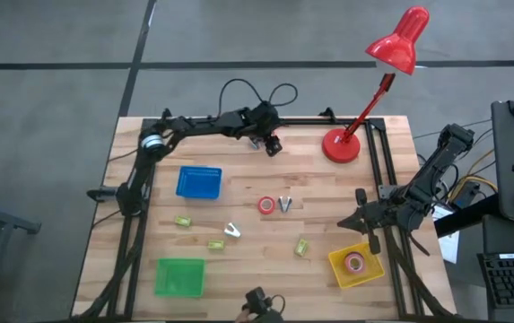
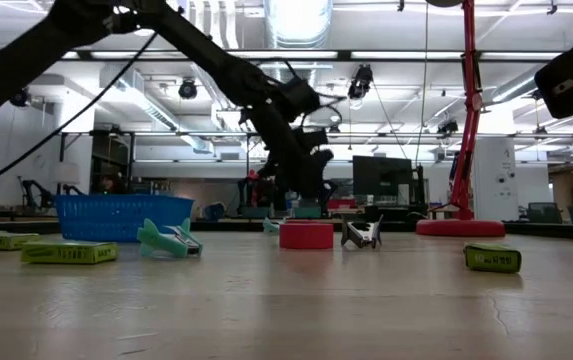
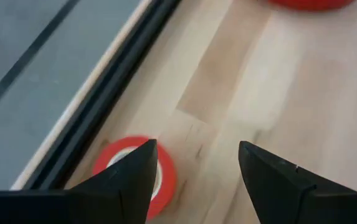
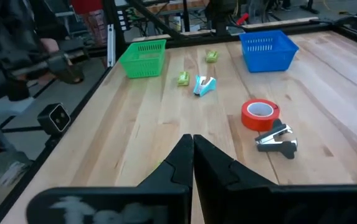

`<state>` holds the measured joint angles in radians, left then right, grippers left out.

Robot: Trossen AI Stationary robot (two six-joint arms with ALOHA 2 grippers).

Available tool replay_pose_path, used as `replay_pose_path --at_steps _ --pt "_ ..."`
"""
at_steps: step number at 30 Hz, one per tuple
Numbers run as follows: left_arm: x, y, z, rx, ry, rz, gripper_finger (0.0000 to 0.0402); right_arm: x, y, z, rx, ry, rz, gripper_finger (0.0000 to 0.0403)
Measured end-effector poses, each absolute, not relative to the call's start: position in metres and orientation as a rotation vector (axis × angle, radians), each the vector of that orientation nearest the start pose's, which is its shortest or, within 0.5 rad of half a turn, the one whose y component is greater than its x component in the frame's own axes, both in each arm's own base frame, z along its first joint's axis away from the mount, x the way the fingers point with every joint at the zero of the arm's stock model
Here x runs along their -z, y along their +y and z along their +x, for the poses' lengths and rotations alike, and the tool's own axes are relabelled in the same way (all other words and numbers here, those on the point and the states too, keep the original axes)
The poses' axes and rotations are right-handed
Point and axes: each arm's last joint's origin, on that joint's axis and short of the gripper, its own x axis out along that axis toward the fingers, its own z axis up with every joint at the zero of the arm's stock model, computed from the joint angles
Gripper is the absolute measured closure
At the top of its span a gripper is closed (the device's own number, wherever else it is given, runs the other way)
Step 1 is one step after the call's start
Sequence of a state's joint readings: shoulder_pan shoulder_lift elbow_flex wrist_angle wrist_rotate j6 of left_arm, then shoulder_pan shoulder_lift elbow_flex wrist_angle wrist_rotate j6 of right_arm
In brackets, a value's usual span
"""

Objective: Pick and place Stapler, Stapler remover, tape
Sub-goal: Put the top orange tape into the yellow bin

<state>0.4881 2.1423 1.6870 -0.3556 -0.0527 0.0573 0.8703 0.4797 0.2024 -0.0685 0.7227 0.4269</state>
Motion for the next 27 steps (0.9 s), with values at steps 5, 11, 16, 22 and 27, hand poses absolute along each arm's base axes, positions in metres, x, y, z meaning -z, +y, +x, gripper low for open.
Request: replay_pose_path --at_steps 5,11,16,22,27 --pt "-0.195 0.229 0.419 -0.554 0.856 -0.108 0.0174 -0.186 0.081 0.093 -0.094 0.266 0.143 0.0394" --pt "-0.182 0.230 0.420 -0.540 0.887 -0.120 0.0174 -0.185 0.081 0.093 -0.096 0.265 0.119 0.0394" --pt "-0.176 0.234 0.420 -0.551 0.886 -0.142 0.0174 -0.186 0.081 0.093 -0.094 0.261 0.086 0.0394" --pt "-0.175 0.239 0.417 -0.579 0.880 -0.173 0.0175 -0.186 0.081 0.093 -0.092 0.259 0.077 0.0394" --pt "-0.175 0.240 0.417 -0.561 0.877 -0.185 0.0182 -0.186 0.081 0.093 -0.092 0.259 0.078 0.0394"
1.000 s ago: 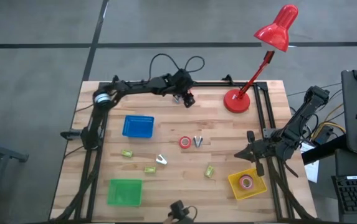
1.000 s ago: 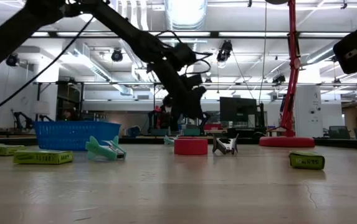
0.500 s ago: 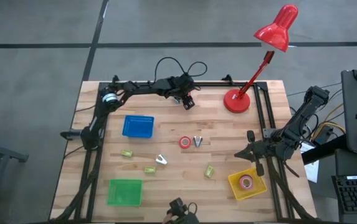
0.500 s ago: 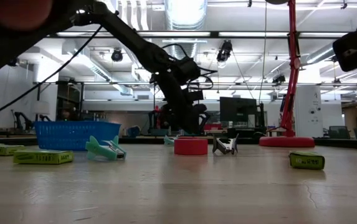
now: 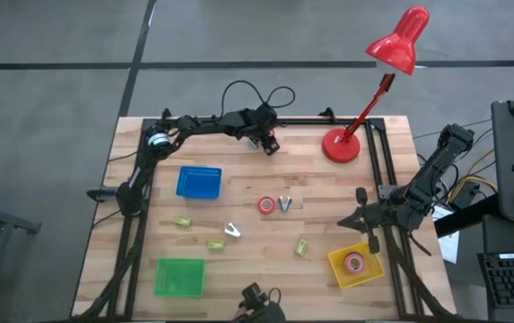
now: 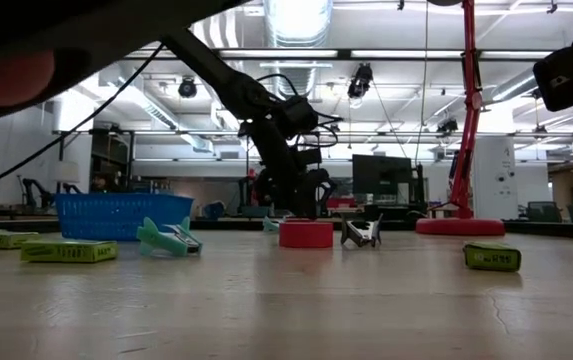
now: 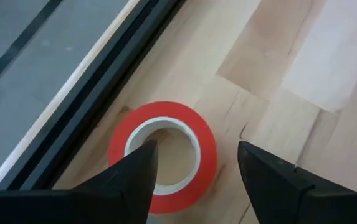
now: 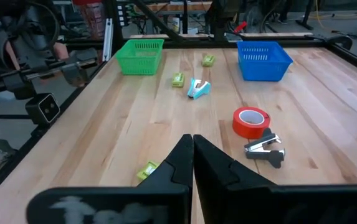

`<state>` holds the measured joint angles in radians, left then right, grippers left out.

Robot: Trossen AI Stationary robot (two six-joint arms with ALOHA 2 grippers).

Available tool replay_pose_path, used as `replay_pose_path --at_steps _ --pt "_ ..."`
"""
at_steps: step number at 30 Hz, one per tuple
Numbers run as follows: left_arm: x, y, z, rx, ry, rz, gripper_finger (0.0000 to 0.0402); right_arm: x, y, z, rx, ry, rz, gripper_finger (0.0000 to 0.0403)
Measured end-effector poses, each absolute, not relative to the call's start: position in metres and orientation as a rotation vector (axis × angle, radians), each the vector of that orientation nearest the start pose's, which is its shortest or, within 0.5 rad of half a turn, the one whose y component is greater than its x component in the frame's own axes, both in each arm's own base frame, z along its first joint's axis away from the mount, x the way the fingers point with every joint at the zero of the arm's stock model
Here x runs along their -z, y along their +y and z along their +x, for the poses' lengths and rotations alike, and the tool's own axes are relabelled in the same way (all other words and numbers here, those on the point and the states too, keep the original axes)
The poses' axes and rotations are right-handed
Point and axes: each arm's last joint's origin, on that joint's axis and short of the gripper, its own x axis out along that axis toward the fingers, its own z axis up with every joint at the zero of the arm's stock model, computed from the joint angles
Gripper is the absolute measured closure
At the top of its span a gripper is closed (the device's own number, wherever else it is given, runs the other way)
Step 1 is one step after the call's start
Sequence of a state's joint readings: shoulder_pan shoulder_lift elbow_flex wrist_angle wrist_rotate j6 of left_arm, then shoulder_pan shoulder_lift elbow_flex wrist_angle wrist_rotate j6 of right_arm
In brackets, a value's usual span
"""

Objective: Pick and place Stapler, Stapler remover, tape
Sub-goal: Put the top orange tape into the yellow bin

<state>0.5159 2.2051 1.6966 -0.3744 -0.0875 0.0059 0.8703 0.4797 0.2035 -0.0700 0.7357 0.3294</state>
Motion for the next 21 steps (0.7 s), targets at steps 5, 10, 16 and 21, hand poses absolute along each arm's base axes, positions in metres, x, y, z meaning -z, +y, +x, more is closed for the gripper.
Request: replay_pose_path --at_steps 5,10,16,21 --pt "-0.1739 0.2386 0.4173 -0.530 0.875 -0.199 0.0213 -0.1860 0.0806 0.0934 -0.092 0.258 0.081 0.0394" --pt "-0.1698 0.2373 0.4164 -0.515 0.892 -0.229 0.0248 -0.1862 0.0807 0.0934 -0.092 0.257 0.084 0.0394" --pt "-0.1679 0.2379 0.4147 -0.502 0.893 -0.265 0.0315 -0.1862 0.0806 0.0934 -0.092 0.258 0.086 0.0394" --pt "-0.1679 0.2405 0.4127 -0.494 0.894 -0.274 0.0384 -0.1861 0.0806 0.0934 -0.092 0.258 0.086 0.0394"
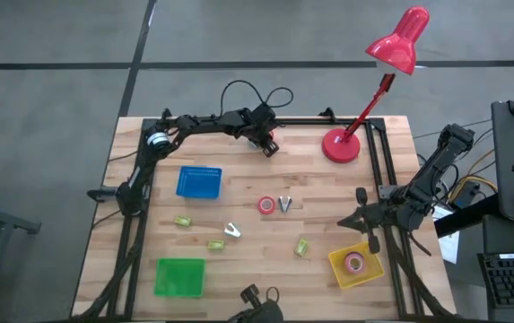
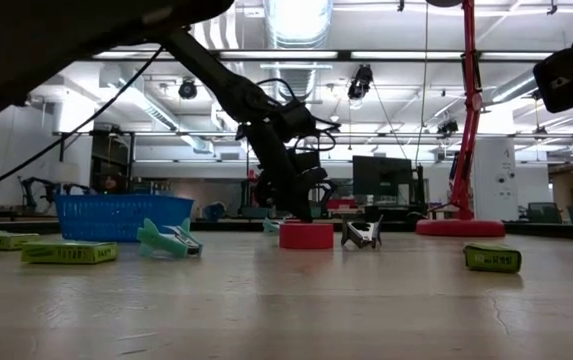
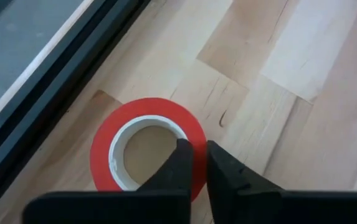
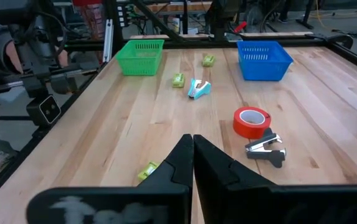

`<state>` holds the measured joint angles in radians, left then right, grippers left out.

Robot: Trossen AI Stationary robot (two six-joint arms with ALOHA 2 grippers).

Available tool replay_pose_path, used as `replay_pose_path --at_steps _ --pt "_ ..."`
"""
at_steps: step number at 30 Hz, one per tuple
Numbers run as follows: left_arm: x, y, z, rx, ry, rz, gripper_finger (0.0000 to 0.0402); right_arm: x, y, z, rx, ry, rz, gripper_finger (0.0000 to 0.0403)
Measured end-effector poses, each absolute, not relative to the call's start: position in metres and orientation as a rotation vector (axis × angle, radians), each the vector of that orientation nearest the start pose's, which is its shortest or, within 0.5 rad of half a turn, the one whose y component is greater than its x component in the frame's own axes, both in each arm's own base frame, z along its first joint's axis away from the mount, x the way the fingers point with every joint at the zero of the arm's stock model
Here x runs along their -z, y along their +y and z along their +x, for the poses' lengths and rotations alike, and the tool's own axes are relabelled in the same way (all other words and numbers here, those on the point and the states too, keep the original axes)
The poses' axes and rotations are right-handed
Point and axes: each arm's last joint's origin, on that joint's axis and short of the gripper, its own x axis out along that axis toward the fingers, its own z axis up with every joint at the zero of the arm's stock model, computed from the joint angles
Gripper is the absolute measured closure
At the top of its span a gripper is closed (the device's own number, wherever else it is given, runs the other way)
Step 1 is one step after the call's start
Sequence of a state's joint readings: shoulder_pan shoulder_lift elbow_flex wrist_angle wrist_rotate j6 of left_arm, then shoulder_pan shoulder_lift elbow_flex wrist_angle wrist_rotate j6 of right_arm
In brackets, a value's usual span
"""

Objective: Pick and place Stapler, Stapler remover, tape
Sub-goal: Put the top orange tape into the yellow bin

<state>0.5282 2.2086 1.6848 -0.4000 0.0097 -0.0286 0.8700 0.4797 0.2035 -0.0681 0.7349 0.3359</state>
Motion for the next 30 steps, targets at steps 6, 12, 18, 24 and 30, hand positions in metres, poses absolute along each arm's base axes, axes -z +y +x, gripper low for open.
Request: replay_pose_path --at_steps 6,12,18,24,30 --pt "-0.170 0.240 0.412 -0.486 0.894 -0.254 0.0374 -0.186 0.081 0.093 -0.092 0.258 0.086 0.0394" --pt "-0.180 0.235 0.409 -0.461 0.901 -0.262 0.0399 -0.186 0.081 0.093 -0.092 0.259 0.090 0.0394" --pt "-0.195 0.219 0.414 -0.406 0.880 -0.237 0.0401 -0.186 0.081 0.093 -0.092 0.259 0.090 0.0394" --pt "-0.205 0.203 0.420 -0.356 0.865 -0.215 0.0401 -0.188 0.081 0.094 -0.096 0.240 0.113 0.0394" --pt "-0.202 0.203 0.416 -0.406 0.898 -0.247 0.0367 -0.189 0.082 0.094 -0.098 0.233 0.118 0.0394"
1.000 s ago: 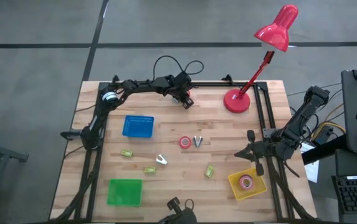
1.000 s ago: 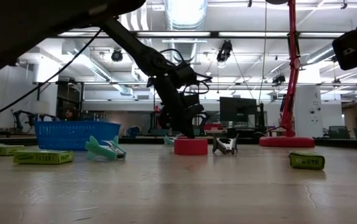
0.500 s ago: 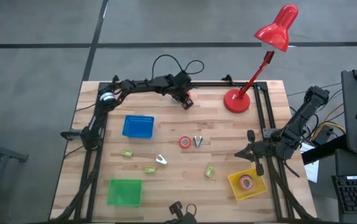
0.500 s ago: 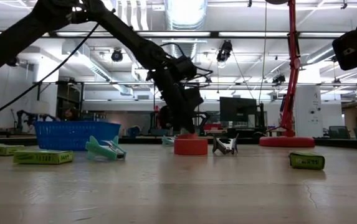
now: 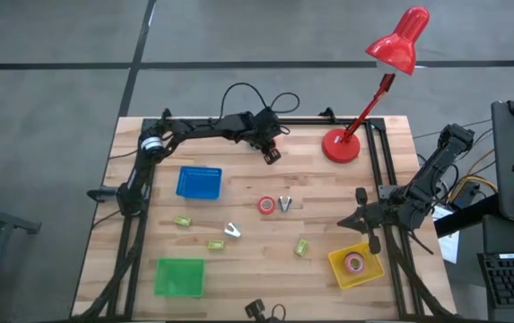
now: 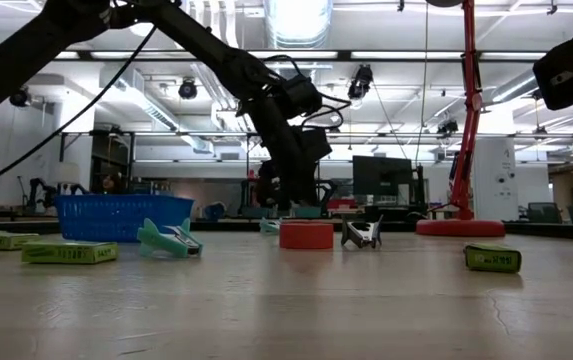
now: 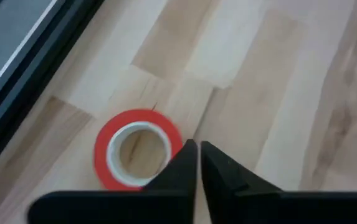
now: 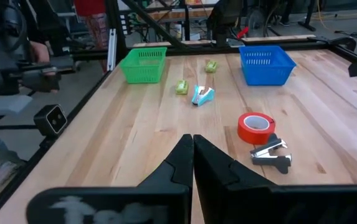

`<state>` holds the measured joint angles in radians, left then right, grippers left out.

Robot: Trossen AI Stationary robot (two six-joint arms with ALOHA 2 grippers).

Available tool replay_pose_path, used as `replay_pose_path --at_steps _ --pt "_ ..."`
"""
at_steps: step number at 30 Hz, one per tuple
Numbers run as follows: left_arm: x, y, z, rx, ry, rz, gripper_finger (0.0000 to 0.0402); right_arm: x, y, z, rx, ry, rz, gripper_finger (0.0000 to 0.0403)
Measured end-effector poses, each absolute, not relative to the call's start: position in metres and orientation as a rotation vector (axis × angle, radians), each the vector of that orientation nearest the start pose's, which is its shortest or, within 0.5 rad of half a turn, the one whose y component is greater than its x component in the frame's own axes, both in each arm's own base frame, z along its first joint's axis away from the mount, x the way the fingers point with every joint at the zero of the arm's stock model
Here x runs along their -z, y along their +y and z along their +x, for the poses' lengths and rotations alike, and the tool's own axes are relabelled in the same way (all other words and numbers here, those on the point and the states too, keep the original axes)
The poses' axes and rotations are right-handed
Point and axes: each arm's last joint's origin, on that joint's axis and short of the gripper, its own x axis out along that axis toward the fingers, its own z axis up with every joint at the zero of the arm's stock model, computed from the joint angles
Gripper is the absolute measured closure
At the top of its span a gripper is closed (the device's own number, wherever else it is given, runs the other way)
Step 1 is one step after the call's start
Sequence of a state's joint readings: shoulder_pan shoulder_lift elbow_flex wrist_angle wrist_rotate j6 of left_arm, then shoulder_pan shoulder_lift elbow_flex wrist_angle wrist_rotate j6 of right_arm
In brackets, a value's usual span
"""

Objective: Pick and place Stapler, Stapler remover, tape
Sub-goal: Put the top orange tape into the yellow bin

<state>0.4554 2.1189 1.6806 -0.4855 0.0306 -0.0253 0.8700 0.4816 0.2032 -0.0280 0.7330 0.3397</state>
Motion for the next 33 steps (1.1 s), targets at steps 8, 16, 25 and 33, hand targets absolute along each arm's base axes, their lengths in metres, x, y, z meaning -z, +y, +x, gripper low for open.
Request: replay_pose_path --at_steps 8,16,25,33 --pt "-0.198 0.202 0.414 -0.403 0.947 -0.220 0.0191 -0.189 0.082 0.094 -0.098 0.232 0.115 0.0394" --pt "-0.174 0.203 0.410 -0.308 1.026 -0.034 0.0126 -0.189 0.082 0.094 -0.098 0.232 0.115 0.0394" --pt "-0.165 0.202 0.412 -0.283 1.054 0.074 0.0176 -0.189 0.082 0.094 -0.098 0.232 0.110 0.0394" --pt "-0.164 0.203 0.413 -0.269 1.048 0.107 0.0344 -0.189 0.082 0.094 -0.099 0.231 0.108 0.0394"
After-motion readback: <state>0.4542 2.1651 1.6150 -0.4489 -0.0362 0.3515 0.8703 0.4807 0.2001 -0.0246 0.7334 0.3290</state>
